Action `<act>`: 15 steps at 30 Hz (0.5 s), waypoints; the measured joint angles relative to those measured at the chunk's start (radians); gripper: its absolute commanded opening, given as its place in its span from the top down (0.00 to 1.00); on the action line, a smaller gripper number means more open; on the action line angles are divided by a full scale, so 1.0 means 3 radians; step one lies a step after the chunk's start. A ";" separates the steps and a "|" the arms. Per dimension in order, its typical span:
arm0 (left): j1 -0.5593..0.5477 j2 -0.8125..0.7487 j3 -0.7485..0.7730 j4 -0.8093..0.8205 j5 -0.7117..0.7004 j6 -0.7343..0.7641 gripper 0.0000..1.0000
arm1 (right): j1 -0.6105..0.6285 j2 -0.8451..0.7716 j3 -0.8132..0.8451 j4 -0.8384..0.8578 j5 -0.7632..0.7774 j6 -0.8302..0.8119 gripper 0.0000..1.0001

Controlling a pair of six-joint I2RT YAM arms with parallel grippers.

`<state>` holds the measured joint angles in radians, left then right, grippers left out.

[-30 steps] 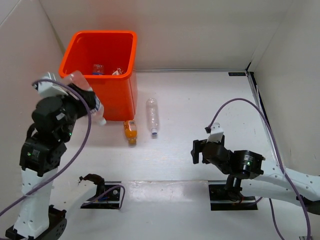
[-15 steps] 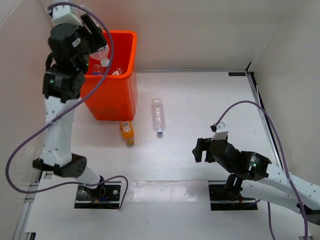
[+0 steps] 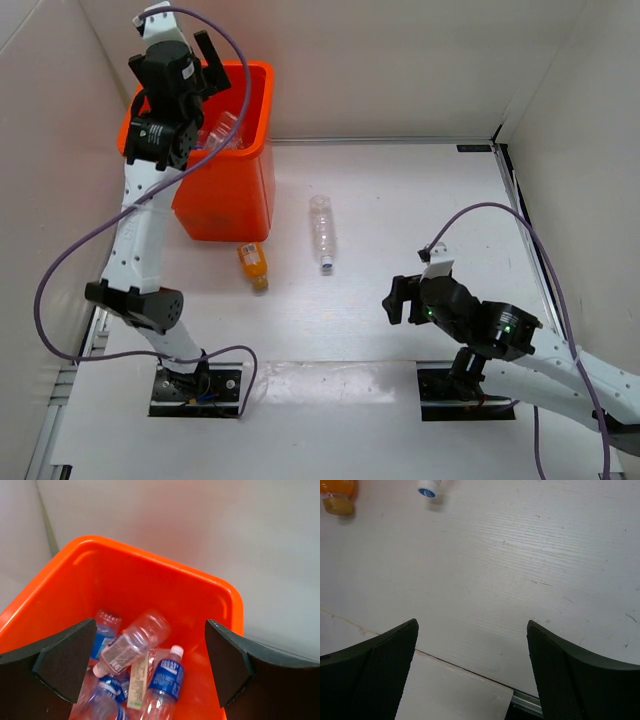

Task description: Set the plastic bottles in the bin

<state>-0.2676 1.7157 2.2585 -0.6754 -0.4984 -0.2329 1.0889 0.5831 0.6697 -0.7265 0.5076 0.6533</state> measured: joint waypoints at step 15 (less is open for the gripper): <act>-0.0801 -0.2650 -0.2781 0.0245 -0.0155 -0.0626 0.00 | -0.0261 0.0116 -0.0045 0.0126 -0.0256 -0.0122 0.10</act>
<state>-0.5079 0.9207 1.4242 -0.6018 -0.5449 -0.4206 1.0107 0.6178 0.6563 -0.6888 0.4309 0.6167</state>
